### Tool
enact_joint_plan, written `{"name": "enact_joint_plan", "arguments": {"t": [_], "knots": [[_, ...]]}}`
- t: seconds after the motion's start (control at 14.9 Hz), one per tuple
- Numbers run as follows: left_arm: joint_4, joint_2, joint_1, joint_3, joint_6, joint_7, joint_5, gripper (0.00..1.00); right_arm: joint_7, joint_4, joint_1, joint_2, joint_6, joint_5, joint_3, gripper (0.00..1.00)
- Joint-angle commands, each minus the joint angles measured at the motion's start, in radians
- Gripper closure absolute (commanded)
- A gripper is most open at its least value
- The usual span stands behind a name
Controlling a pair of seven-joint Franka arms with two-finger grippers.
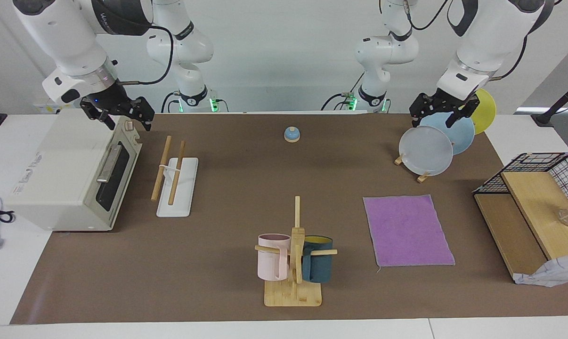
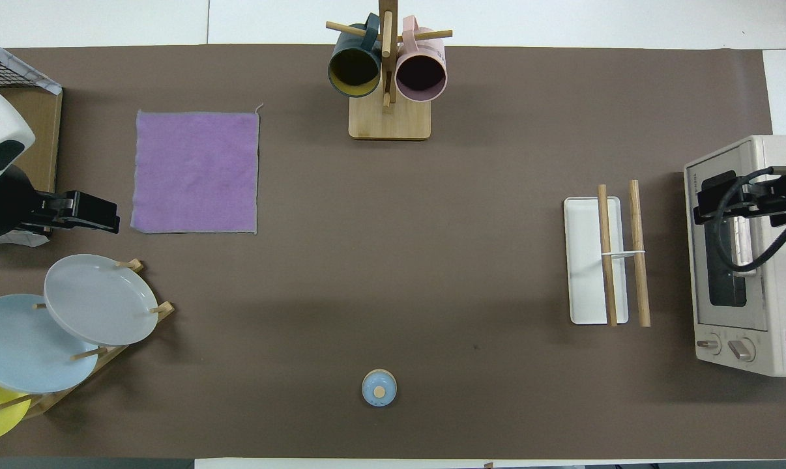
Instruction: Fold towel and hang on rack
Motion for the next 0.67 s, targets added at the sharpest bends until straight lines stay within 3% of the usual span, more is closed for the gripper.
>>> {"name": "enact_joint_plan", "arguments": {"t": [0.0,0.2,0.33,0.47,0.6], "knots": [[-0.112,-0.043,0.021,0.013,0.088,0.002,-0.012,0.00,-0.013,-0.007,-0.011,-0.009,-0.008,0.026,0.002,0.00],[-0.187,-0.022,0.101,0.013,0.182,0.018,-0.012,0.00,-0.013,-0.007,-0.011,-0.009,-0.008,0.024,0.002,0.00],[-0.281,0.003,0.121,0.013,0.338,0.018,-0.012,0.00,-0.013,-0.007,-0.011,-0.009,-0.008,0.026,0.002,0.00],[-0.353,0.062,0.133,0.013,0.487,0.025,-0.012,0.00,-0.013,-0.007,-0.011,-0.009,-0.008,0.026,0.002,0.00],[-0.361,0.153,0.144,0.013,0.561,0.026,-0.012,0.00,-0.013,-0.007,-0.011,-0.009,-0.010,0.026,0.002,0.00]]}}
